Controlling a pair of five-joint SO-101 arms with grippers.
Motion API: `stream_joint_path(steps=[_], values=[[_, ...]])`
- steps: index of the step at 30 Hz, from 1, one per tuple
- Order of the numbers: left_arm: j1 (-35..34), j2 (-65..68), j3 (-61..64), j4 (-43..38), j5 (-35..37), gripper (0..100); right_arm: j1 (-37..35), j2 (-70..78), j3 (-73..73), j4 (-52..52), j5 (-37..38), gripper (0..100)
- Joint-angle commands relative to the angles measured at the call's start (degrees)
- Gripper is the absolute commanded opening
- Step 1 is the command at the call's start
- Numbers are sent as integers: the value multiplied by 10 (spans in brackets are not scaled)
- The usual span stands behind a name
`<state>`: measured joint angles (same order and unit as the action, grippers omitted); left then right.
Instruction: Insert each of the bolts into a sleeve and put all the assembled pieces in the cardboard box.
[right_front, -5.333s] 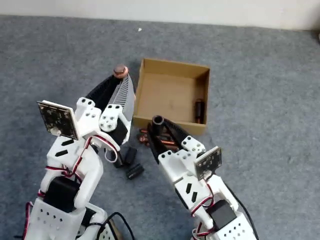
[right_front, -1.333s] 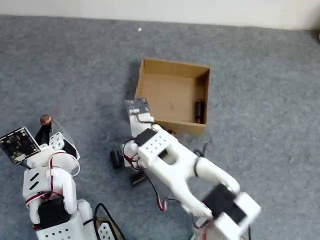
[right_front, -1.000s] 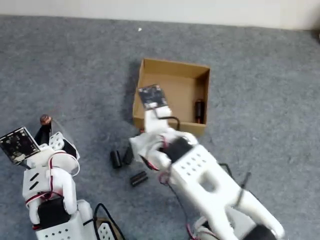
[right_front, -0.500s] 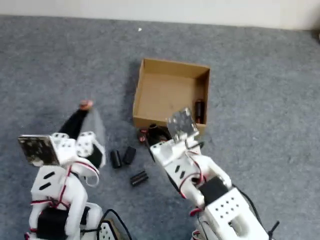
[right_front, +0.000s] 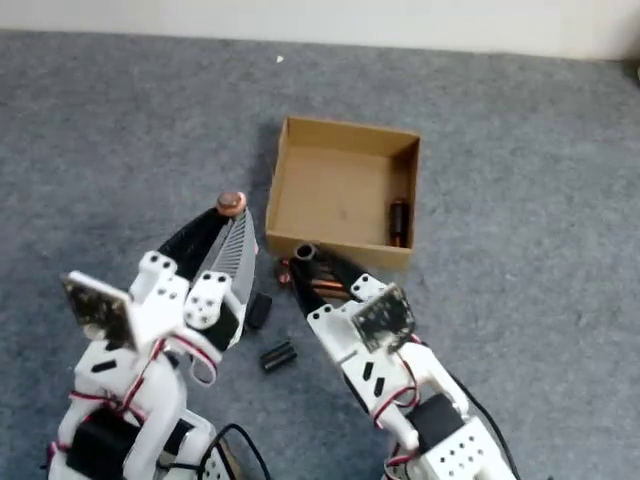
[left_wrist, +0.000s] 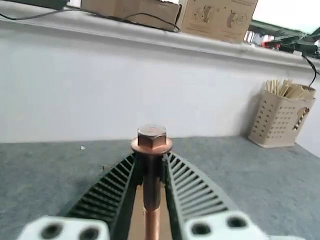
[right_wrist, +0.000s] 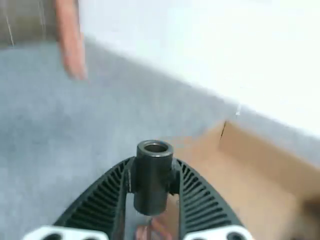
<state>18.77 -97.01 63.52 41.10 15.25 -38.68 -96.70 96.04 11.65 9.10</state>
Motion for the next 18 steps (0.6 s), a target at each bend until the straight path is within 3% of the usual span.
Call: stream_joint_path(steps=[1, 7, 18], values=[[60, 95, -77, -21, -6, 11, -8, -68, 54, -21, 7, 4], [137, 177, -114, -25, -6, 7, -5, -82, 60, 5, 6, 4], [140, 190, -116, -93, -11, 7, -5, -83, 61, 13, 6, 4]])
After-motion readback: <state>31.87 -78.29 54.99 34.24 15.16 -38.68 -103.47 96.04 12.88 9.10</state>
